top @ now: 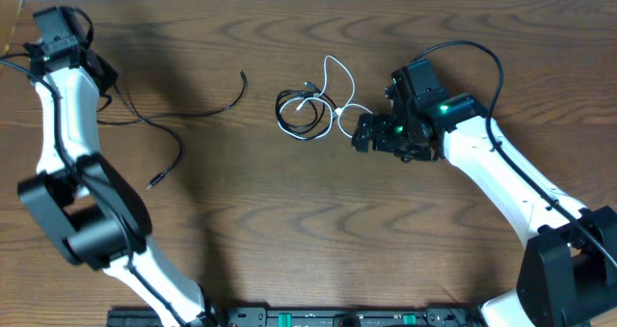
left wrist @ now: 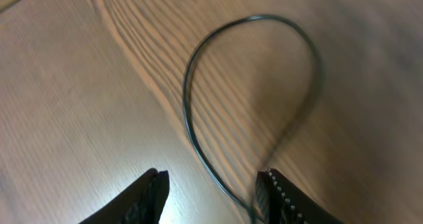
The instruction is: Untangle cables
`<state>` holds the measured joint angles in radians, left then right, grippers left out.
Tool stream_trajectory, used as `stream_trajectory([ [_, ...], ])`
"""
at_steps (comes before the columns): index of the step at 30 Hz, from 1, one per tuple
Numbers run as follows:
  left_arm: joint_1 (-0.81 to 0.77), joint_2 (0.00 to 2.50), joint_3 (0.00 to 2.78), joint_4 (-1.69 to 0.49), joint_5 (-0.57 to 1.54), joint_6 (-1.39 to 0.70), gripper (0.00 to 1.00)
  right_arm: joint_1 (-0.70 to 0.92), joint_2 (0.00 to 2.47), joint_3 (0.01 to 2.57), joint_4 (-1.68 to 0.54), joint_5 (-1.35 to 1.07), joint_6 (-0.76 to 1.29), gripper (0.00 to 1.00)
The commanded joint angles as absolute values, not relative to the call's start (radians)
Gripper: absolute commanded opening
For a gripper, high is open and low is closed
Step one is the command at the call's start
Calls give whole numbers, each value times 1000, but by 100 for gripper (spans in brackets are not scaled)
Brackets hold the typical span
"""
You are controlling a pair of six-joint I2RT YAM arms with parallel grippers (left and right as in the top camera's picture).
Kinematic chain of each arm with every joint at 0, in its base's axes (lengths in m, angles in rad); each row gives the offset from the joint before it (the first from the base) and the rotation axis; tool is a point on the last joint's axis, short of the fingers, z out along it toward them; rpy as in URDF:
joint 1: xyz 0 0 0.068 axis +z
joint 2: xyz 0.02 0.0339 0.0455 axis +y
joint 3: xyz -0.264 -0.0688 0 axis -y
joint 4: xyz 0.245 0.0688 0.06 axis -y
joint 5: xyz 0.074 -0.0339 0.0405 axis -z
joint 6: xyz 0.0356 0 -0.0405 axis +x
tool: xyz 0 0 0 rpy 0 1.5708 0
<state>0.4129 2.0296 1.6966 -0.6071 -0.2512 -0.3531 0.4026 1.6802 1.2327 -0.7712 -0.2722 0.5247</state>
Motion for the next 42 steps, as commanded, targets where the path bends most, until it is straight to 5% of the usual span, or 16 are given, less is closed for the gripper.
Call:
stream_trajectory([
  [1, 464, 2096, 1698, -541, -307, -286, 48, 408, 1685, 1228, -795, -260, 471, 99],
  [22, 556, 2323, 1697, -236, -138, -228, 47, 408, 1685, 1228, -826, -260, 451, 99],
  [28, 562, 2323, 1672, -258, -142, -198, 8, 408, 1685, 1228, -828, -260, 451, 99],
  [37, 549, 2036, 1675, -327, -132, -136, 7, 408, 1685, 1228, -850, -260, 447, 99],
  [42, 516, 1719, 1675, -300, 47, -146, 7, 408, 1685, 1228, -873, -260, 447, 99],
])
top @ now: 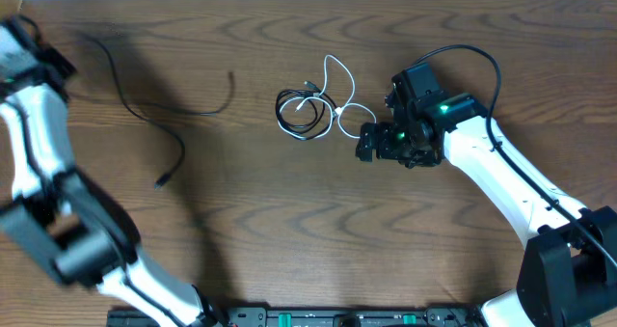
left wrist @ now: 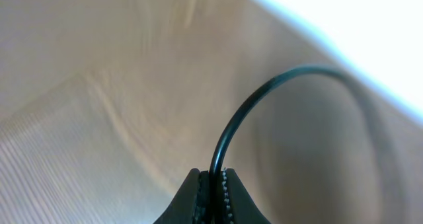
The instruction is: Untangle cables
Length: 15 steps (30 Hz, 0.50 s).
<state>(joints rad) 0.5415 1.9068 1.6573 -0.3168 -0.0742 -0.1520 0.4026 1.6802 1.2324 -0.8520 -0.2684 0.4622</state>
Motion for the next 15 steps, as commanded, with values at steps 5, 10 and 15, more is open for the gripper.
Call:
stream_trajectory([
  [5, 455, 1489, 1675, -217, 60, -289, 7, 408, 1685, 1228, -921, -260, 402, 99],
  [10, 368, 1343, 1676, -136, 60, -417, 7, 408, 1685, 1228, -968, -261, 402, 99],
  [15, 262, 1278, 1676, -107, 61, -504, 7, 408, 1685, 1228, -1008, -261, 402, 99],
])
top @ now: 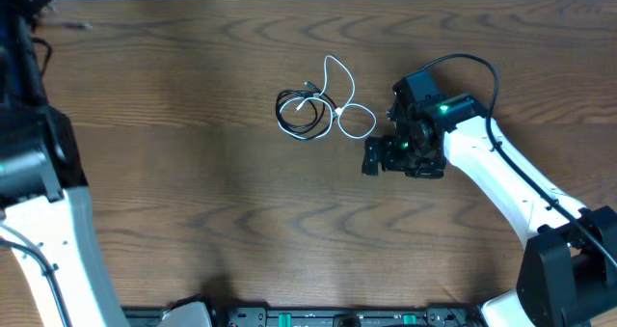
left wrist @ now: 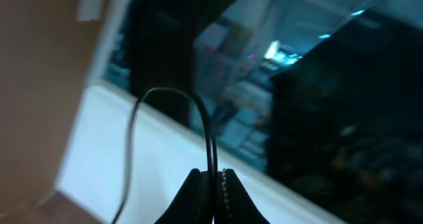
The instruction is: Untangle cables
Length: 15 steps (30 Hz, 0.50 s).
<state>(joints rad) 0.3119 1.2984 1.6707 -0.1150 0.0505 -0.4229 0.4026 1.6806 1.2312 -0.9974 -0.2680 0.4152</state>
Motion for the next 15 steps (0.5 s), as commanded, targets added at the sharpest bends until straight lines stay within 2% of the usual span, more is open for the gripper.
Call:
stream_trajectory([
  [1, 223, 1279, 1676, -107, 65, -504, 7, 408, 1685, 1228, -1011, -261, 402, 99],
  [7, 46, 1352, 1681, -102, 68, -503, 8, 408, 1685, 1228, -1011, -260, 402, 99],
  [15, 16, 1536, 1776, -84, 60, -581, 7, 408, 1685, 1228, -1013, -260, 376, 99],
])
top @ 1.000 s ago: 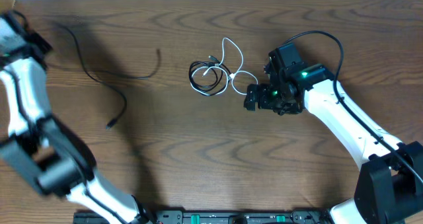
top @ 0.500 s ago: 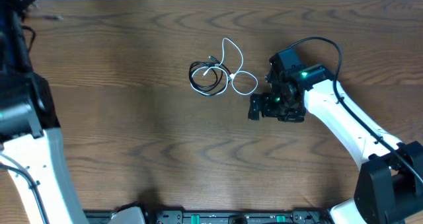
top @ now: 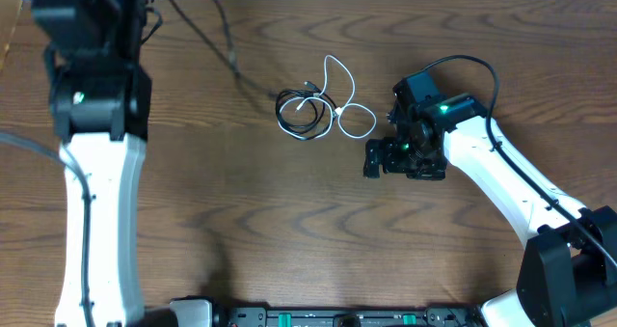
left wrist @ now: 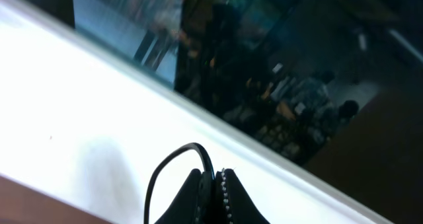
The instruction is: Untangle cables
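Note:
My left gripper (left wrist: 213,174) is shut on a thin black cable (left wrist: 168,171), lifted high off the table; its wrist view faces the room beyond the table's far edge. In the overhead view that black cable (top: 231,59) hangs down from the top left, its free end reaching toward the tangle. The tangle is a small black coil (top: 295,111) wound with a white cable (top: 339,84) at the table's middle. My right gripper (top: 370,160) sits low, just right of and below the white loop, apart from it. Whether it is open does not show.
The raised left arm (top: 96,86) fills the left side of the overhead view. The right arm (top: 501,182) reaches in from the lower right. The wooden table (top: 289,231) ends at a white strip along its far edge.
My left arm has swung in over the table's left side, and the black cable, out of sight before, now hangs toward the tangle. The right gripper has barely moved.
At first the left gripper stood open around the black cable lying at the table's left. Then it was shut on it and lifted it at the far left. Then cable and gripper were off the table's corner. Now the cable hangs toward the tangle. The right gripper drew back from the white loop.

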`<state>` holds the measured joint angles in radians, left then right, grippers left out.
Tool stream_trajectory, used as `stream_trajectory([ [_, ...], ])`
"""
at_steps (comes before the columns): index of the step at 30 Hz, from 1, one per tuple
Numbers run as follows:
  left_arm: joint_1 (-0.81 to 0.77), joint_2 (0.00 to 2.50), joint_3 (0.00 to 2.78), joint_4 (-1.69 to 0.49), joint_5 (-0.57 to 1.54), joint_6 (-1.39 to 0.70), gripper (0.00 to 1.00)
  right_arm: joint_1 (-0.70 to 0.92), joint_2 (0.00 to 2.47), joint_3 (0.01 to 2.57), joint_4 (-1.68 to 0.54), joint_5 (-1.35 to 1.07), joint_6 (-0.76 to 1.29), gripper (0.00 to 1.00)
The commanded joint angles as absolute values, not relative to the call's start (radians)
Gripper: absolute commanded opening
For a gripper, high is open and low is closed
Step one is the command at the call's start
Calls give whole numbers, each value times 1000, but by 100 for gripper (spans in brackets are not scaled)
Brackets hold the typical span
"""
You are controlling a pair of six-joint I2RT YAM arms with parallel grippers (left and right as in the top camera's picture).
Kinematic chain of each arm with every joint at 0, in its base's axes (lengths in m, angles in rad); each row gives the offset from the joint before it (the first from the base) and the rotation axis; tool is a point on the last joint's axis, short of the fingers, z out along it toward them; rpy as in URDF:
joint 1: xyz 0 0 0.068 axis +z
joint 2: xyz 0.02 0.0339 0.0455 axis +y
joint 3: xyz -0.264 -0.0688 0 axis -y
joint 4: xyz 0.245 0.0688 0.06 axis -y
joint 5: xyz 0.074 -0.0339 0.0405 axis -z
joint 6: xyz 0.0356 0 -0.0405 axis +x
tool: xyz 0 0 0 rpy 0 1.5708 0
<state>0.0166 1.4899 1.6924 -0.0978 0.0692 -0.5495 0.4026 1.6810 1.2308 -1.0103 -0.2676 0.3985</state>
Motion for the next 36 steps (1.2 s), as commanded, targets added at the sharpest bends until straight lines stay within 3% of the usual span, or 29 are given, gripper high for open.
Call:
stream_trajectory([
  [1, 16, 1554, 1787, -83, 60, -581, 7, 408, 1685, 1228, -1013, -260, 376, 99],
  [9, 9, 1673, 1796, -14, 90, -782, 7, 408, 1685, 1227, -1011, -260, 358, 99],
  [19, -101, 1813, 1796, 188, 78, -851, 7, 408, 1685, 1212, -1002, -260, 345, 99],
  [23, -95, 1837, 1796, 102, 51, -676, 7, 408, 1685, 1190, -995, -257, 331, 99],
  [25, -96, 1845, 1796, -30, -2, -475, 7, 408, 1685, 1169, -979, -257, 331, 99],
  [30, -96, 1900, 1796, -263, -68, -277, 8, 408, 1685, 1141, -945, -257, 332, 99],
  [32, -96, 1938, 1796, -318, -68, -238, 16, 408, 1685, 1140, -942, -257, 332, 99],
  [34, -97, 1982, 1796, -358, -57, -212, 31, 408, 1685, 1140, -944, -257, 332, 99],
  [35, -97, 2002, 1796, -368, -54, -205, 43, 408, 1685, 1140, -946, -257, 332, 99],
  [36, -97, 2026, 1796, -378, -44, -186, 65, 408, 1685, 1140, -949, -257, 332, 99],
])
